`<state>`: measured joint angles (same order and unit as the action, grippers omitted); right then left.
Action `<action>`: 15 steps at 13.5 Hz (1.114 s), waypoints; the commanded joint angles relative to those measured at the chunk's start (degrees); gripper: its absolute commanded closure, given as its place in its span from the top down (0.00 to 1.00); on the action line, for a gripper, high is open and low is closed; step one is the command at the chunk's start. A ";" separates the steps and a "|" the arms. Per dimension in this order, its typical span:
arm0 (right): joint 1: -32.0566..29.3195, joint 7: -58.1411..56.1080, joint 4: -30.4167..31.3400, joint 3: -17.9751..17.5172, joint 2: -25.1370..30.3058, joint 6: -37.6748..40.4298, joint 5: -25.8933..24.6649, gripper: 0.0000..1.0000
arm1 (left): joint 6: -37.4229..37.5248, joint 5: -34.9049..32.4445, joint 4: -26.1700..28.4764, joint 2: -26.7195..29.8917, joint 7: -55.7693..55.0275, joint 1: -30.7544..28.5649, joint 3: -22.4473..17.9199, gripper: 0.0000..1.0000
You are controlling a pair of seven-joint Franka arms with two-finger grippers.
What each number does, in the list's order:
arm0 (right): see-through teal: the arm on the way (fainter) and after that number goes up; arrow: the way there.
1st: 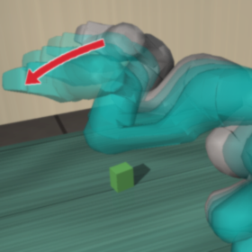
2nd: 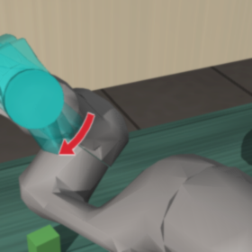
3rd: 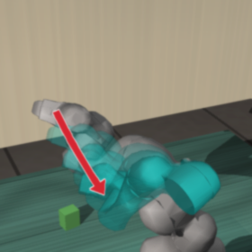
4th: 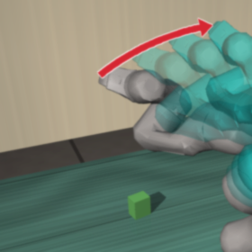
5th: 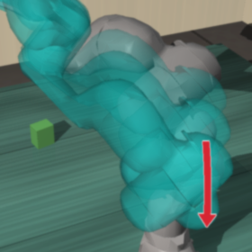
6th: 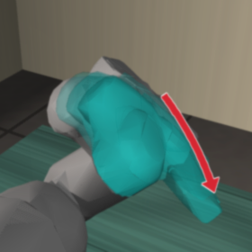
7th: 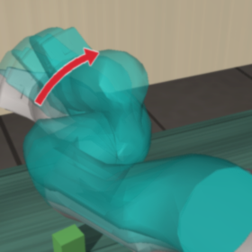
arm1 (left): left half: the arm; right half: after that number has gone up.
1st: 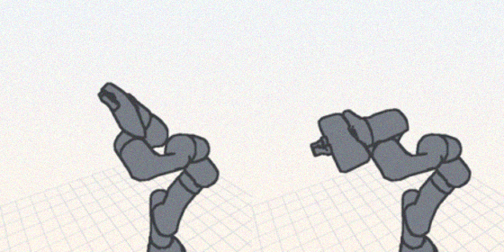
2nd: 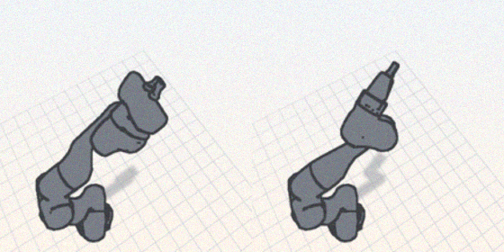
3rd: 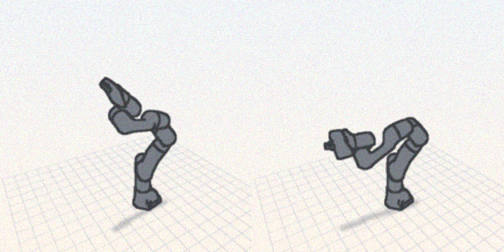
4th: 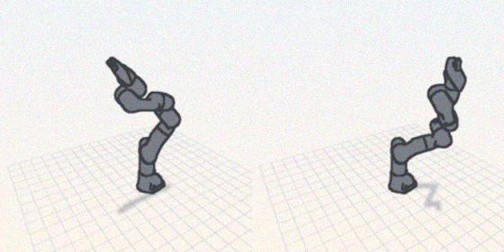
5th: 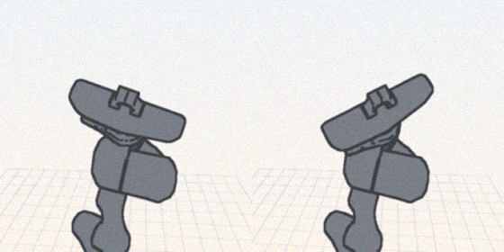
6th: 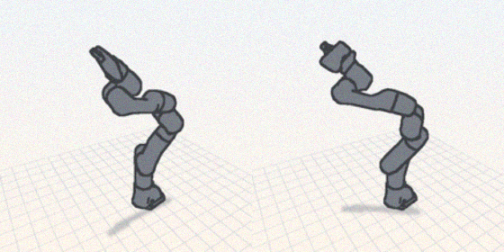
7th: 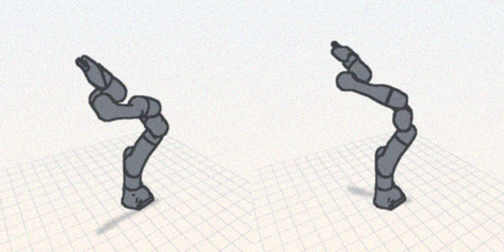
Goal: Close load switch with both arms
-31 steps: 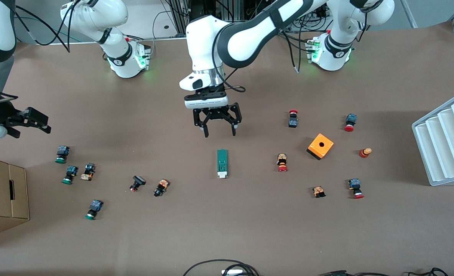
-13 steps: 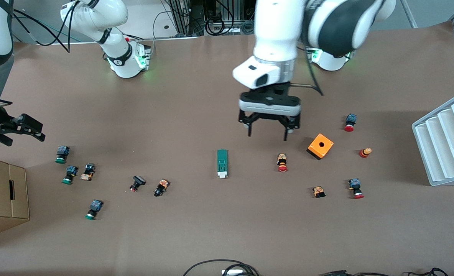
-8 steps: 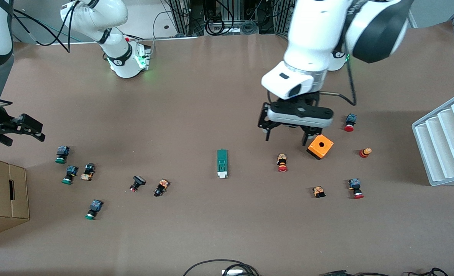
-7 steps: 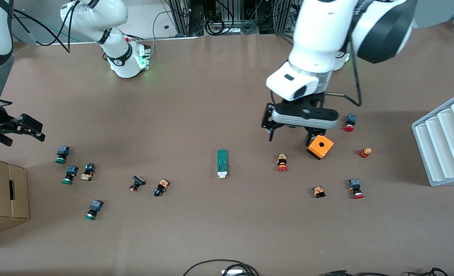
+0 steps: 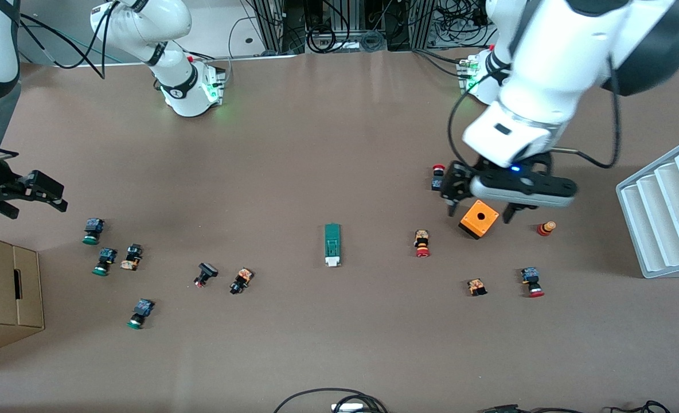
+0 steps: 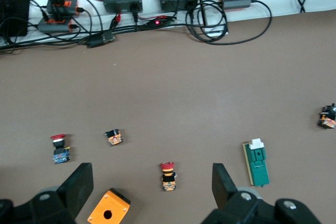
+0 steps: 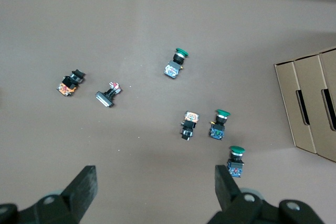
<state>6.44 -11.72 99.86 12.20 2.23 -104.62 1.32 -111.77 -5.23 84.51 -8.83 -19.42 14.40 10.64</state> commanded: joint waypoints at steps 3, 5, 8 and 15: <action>-0.03 -0.67 -1.33 0.02 -0.65 0.03 -1.23 1.00 | 6.64 1.72 0.83 2.59 1.40 -0.51 -4.05 1.00; -0.03 -0.67 -1.33 0.02 -0.65 0.03 -1.15 1.00 | 8.40 1.89 0.83 2.85 3.49 -3.66 -4.58 1.00; -0.03 -0.68 -1.33 0.02 -0.65 0.03 -1.23 1.00 | 9.55 2.68 2.67 4.34 6.76 -8.06 -4.67 1.00; -0.03 -0.76 -1.33 0.02 -0.65 0.03 -1.23 1.00 | 15.52 3.91 2.68 4.70 7.03 -14.93 -5.89 1.00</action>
<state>6.44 -11.74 99.86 12.20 2.22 -104.66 1.32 -97.58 -3.08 85.87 -5.67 -13.24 0.22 5.40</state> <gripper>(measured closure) 0.000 0.000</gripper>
